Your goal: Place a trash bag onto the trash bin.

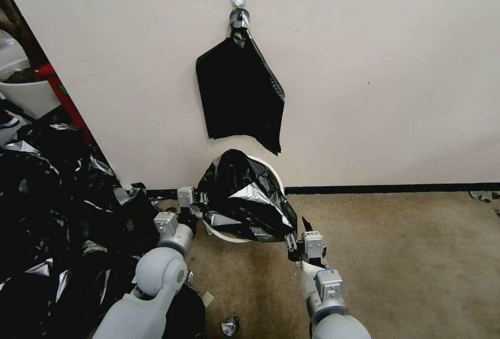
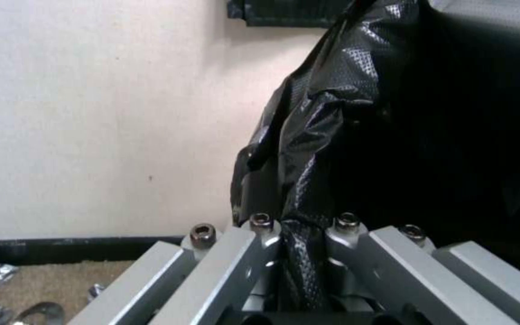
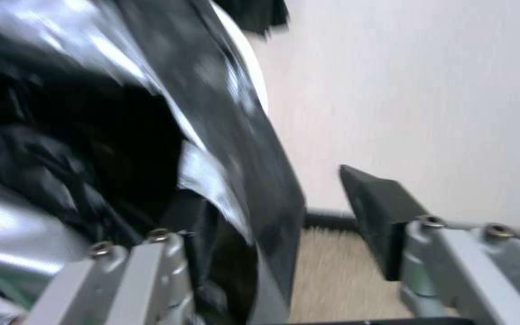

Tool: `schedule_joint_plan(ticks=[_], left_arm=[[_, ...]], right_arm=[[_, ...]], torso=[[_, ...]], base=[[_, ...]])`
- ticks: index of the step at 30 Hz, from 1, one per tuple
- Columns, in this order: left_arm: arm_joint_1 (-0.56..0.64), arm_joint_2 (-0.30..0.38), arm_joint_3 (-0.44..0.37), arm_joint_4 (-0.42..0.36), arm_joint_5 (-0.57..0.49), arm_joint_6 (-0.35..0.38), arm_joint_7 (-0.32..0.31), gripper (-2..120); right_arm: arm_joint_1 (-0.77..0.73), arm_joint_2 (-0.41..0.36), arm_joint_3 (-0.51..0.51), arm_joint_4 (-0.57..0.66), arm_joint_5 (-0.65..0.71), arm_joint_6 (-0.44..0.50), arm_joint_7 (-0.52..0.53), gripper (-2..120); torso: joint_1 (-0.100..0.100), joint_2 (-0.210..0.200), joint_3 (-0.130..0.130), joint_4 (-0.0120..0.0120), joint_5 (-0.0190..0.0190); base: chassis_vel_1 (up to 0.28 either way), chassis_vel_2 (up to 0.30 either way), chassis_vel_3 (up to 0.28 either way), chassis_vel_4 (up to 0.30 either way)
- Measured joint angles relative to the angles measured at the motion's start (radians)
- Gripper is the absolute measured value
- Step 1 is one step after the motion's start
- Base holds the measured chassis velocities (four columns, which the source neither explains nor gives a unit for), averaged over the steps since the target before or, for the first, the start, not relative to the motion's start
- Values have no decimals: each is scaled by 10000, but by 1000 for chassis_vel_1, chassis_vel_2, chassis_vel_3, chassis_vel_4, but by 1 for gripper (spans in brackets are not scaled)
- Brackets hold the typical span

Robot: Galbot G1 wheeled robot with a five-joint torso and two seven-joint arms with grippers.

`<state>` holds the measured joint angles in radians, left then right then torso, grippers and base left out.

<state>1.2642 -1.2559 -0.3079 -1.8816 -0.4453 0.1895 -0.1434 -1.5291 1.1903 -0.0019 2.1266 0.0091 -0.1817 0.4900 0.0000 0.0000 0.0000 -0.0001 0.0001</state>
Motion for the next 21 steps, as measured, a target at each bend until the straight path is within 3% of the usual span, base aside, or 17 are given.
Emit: schedule_joint_plan(ticks=[8, 10, 18, 21], left_arm=[[89, -7, 244, -24, 278, 28, -7, 3], [157, -30, 306, -142, 347, 53, -7, 3], [334, -46, 311, -340, 348, 88, -7, 3], [352, -87, 312, -332, 362, 91, -7, 3]], right_arm=[[142, -56, 97, -358, -3037, 803, -915, 84], [360, -47, 159, -781, -4587, 1003, -1417, 95], [780, 194, 361, -1303, -7319, 1457, -1788, 100], [954, 299, 398, -1358, -7618, 1626, -1798, 100]], torso=[[0, 0, 0, 0, -1], [0, 0, 0, 0, 0], [0, 0, 0, 1, -1], [0, 0, 0, 1, -1]], base=[[0, 0, 0, 0], [0, 0, 0, 0], [0, 0, 0, 0], [0, 0, 0, 0]])
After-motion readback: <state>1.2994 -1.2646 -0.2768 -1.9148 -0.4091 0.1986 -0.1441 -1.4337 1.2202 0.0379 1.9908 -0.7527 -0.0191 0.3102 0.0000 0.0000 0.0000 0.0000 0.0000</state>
